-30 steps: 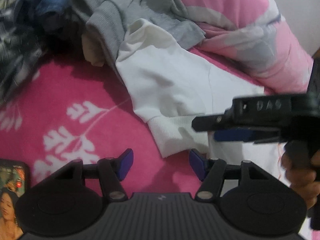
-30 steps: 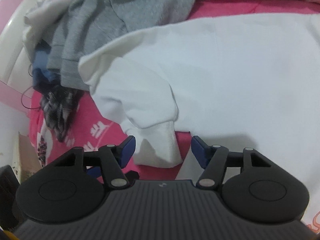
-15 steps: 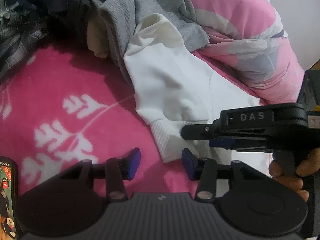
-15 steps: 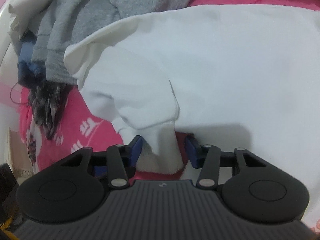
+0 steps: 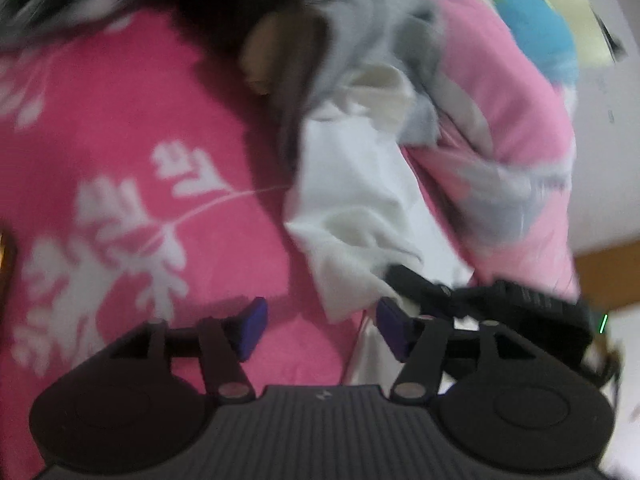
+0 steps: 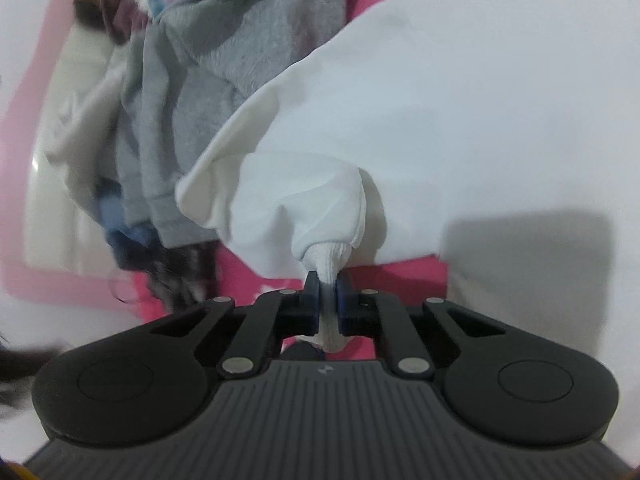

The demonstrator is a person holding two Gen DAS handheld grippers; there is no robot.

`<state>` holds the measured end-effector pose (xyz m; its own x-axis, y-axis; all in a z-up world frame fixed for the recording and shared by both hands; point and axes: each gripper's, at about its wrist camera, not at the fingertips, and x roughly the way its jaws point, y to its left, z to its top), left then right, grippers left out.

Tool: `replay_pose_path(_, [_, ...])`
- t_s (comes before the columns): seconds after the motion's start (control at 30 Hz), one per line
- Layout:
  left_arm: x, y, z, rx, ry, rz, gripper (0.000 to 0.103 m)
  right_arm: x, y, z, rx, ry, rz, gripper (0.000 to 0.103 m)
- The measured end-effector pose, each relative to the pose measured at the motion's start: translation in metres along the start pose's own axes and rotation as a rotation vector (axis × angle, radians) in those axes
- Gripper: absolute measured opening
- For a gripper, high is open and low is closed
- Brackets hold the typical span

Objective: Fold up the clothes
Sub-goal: 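Grasp the sleeve cuff with the right gripper and lift it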

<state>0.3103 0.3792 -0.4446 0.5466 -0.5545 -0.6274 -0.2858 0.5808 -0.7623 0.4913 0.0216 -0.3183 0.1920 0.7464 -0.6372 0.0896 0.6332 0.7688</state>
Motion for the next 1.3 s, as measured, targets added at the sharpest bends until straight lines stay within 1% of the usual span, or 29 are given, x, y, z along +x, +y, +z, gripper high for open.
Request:
replay_pose_path(0.07, [-0.003,0.006,0.001,-0.099,-0.014,-0.026,0.067,-0.004,-0.002,-0.002,0.042,0.004,0.039,0.006])
replay_pose_path(0.1, [-0.002,0.009,-0.001,-0.153,-0.018,-0.051,0.068,-0.005,-0.003,-0.003,0.061,0.006,0.058,0.006])
replay_pose_path(0.17, [-0.001,0.014,-0.003,-0.255,-0.022,-0.099,0.069,-0.007,-0.007,-0.006,0.105,0.013,0.091,0.006])
replay_pose_path(0.2, [0.002,0.015,-0.006,-0.283,-0.017,-0.110,0.069,-0.007,-0.009,-0.007,0.123,0.017,0.100,0.006])
replay_pose_path(0.3, [0.011,0.011,-0.013,-0.300,-0.012,-0.121,0.066,-0.008,-0.012,-0.012,0.158,0.024,0.114,0.006])
replay_pose_path(0.33, [0.014,0.010,-0.015,-0.303,-0.010,-0.125,0.062,-0.009,-0.013,-0.013,0.166,0.024,0.120,0.006])
replay_pose_path(0.4, [0.015,0.009,-0.018,-0.312,-0.009,-0.137,0.059,-0.011,-0.014,-0.014,0.172,0.024,0.117,0.006])
replay_pose_path(0.47, [0.012,0.005,-0.018,-0.309,-0.019,-0.147,0.048,-0.013,-0.015,-0.014,0.183,0.026,0.118,0.006])
replay_pose_path(0.53, [0.011,0.001,-0.018,-0.297,-0.029,-0.150,0.046,-0.015,-0.016,-0.015,0.188,0.031,0.123,0.006])
replay_pose_path(0.67, [0.006,-0.007,-0.015,-0.282,-0.047,-0.166,0.028,-0.019,-0.015,-0.020,0.202,0.037,0.142,0.006])
replay_pose_path(0.77, [-0.004,-0.011,-0.014,-0.262,-0.065,-0.158,0.018,-0.021,-0.012,-0.025,0.202,0.038,0.165,0.006])
replay_pose_path(0.87, [-0.017,-0.017,-0.013,-0.233,-0.082,-0.140,0.012,-0.024,-0.005,-0.030,0.190,0.036,0.186,0.006])
replay_pose_path(1.07, [-0.046,-0.035,-0.001,-0.106,-0.129,-0.099,0.008,-0.022,0.018,-0.040,0.120,0.063,0.224,0.006])
replay_pose_path(1.17, [-0.065,-0.033,0.005,-0.050,-0.135,-0.074,0.008,-0.016,0.031,-0.045,0.081,0.088,0.235,0.006])
replay_pose_path(1.3, [-0.087,-0.028,0.020,-0.055,-0.146,-0.081,0.008,-0.003,0.047,-0.050,0.065,0.116,0.260,0.006])
